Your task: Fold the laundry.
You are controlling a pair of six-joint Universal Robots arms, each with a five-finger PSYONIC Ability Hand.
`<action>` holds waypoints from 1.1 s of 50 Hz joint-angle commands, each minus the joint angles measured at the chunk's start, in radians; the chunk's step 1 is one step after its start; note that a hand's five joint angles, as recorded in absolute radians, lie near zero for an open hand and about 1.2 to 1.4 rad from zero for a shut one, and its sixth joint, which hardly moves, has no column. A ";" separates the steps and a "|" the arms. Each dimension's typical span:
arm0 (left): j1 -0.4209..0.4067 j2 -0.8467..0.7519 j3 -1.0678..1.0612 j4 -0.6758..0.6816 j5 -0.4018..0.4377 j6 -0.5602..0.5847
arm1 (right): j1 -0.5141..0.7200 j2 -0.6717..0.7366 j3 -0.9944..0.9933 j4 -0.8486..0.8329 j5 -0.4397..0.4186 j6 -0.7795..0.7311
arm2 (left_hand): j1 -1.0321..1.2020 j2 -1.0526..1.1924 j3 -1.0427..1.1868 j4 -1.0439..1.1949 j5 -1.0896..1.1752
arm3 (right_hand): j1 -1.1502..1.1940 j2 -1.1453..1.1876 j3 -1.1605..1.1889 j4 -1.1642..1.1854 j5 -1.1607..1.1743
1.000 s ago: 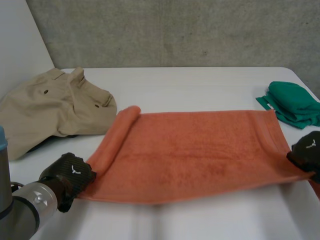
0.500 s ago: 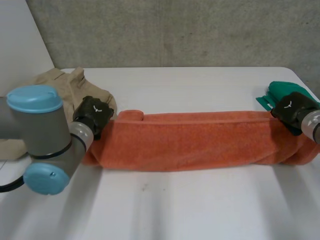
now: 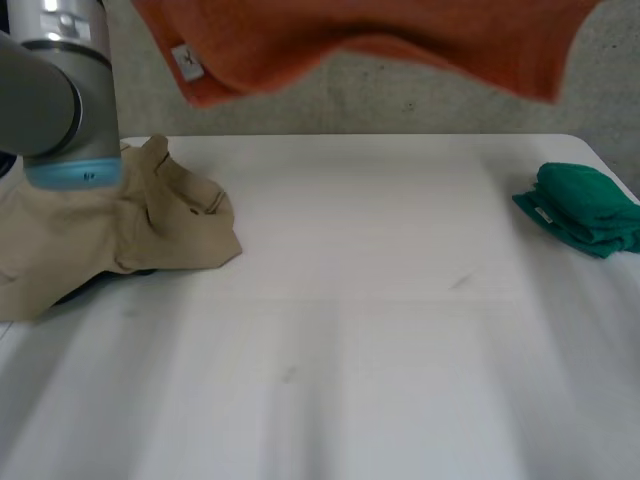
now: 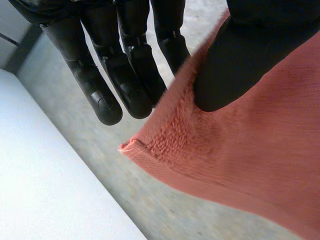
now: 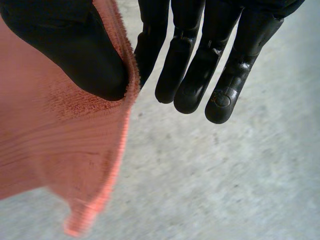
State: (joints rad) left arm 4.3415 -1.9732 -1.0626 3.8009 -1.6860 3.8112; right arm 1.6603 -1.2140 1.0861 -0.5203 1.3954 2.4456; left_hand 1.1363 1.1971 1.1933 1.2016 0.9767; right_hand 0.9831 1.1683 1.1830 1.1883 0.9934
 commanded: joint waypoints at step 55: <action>-0.014 0.011 -0.585 -0.494 0.032 0.122 | -0.148 0.014 0.479 0.580 -0.104 -0.502 | 0.260 0.199 0.203 0.195 0.245 | 0.413 0.228 0.213 0.208 0.228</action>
State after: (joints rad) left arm 4.3290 -1.8687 -1.7495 3.1679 -1.6538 3.9769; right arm 1.4352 -1.3134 1.6392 0.2289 1.2728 1.9395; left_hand 1.1362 1.1974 1.1933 1.2016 0.9767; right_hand 0.9847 1.1683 1.1830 1.1914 0.9938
